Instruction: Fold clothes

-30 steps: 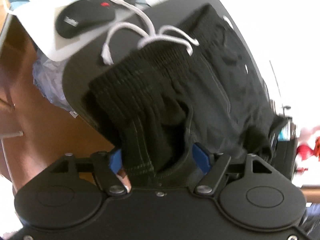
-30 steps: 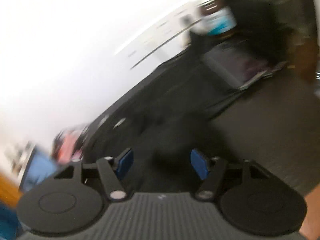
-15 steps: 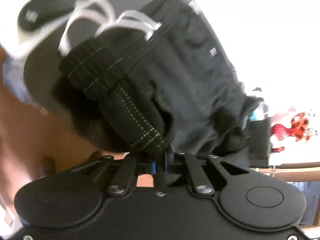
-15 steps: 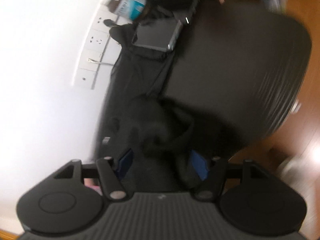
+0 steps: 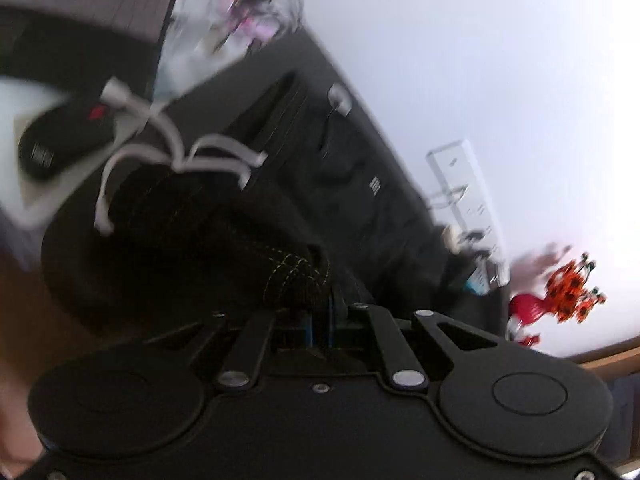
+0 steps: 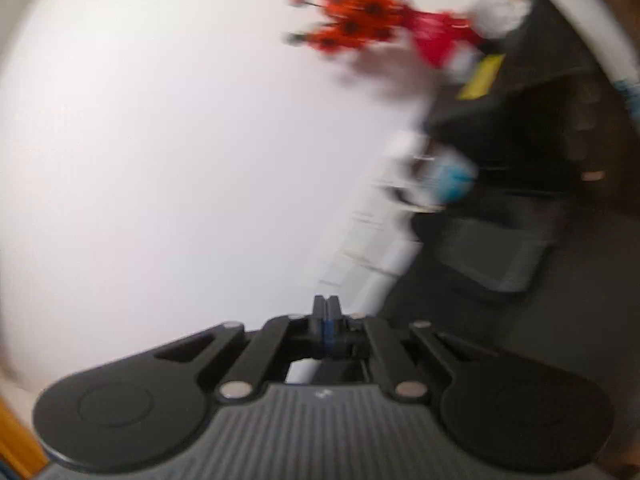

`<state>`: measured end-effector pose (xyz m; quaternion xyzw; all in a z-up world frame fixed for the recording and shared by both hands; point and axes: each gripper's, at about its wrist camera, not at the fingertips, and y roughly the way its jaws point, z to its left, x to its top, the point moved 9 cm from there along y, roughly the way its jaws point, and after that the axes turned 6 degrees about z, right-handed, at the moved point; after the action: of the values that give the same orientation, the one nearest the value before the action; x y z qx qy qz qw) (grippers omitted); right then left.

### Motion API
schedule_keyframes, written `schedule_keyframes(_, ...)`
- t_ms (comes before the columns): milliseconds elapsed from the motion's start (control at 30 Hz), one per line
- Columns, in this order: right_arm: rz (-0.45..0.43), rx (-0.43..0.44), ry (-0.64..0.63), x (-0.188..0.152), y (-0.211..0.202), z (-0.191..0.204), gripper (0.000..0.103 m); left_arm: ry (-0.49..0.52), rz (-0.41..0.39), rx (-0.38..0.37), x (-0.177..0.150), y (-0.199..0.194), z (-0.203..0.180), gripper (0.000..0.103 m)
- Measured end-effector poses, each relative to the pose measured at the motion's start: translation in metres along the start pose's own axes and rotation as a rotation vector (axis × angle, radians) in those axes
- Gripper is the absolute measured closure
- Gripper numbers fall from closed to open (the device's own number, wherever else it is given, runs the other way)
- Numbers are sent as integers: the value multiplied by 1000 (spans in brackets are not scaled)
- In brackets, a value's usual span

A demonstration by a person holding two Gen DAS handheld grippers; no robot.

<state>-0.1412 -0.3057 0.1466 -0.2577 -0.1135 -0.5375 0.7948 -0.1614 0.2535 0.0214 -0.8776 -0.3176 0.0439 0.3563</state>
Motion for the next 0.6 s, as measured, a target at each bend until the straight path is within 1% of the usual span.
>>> schedule_keyframes(33, 42, -46, 28, -7, -3, -16, 98, -5, 18, 8, -5, 1, 5, 97)
schedule_keyframes(67, 84, -90, 60, -15, -6, -32, 98, -11, 36, 15, -10, 1, 11, 98)
schedule_keyframes(100, 128, -118, 113, -25, -8, -45, 98, -13, 41, 20, -14, 1, 14, 98)
schedule_keyframes(133, 162, -123, 162, -35, -9, -54, 95, -15, 45, 26, -17, 2, 17, 98)
schedule_keyframes(200, 206, -106, 215, -51, -3, -59, 75, 1, 43, 35, -19, -1, 19, 97)
schedule_keyframes(233, 227, -99, 236, -58, 1, -60, 57, 13, 42, 41, -20, -1, 20, 97)
schedule_keyframes(267, 244, -101, 224, -64, 6, -55, 48, 26, 40, 49, -20, -2, 19, 97)
schedule_keyframes(367, 318, -75, 113, -75, 35, -20, 46, 59, 31, 67, -22, -5, 17, 97)
schedule_keyframes(400, 347, -67, 76, -77, 46, -11, 44, 63, 30, 71, -24, -6, 17, 97)
schedule_keyframes(433, 379, -72, 34, -78, 59, 0, 40, 67, 31, 77, -25, -5, 17, 97)
schedule_keyframes(467, 413, -94, -24, -77, 79, 13, 37, 71, 31, 81, -27, -5, 16, 97)
schedule_keyframes(500, 444, -121, -83, -75, 99, 25, 37, 78, 29, 87, -28, -5, 15, 97)
schedule_keyframes(600, 481, -274, -249, -68, 158, 54, 37, 107, 15, 112, -32, -3, 15, 97)
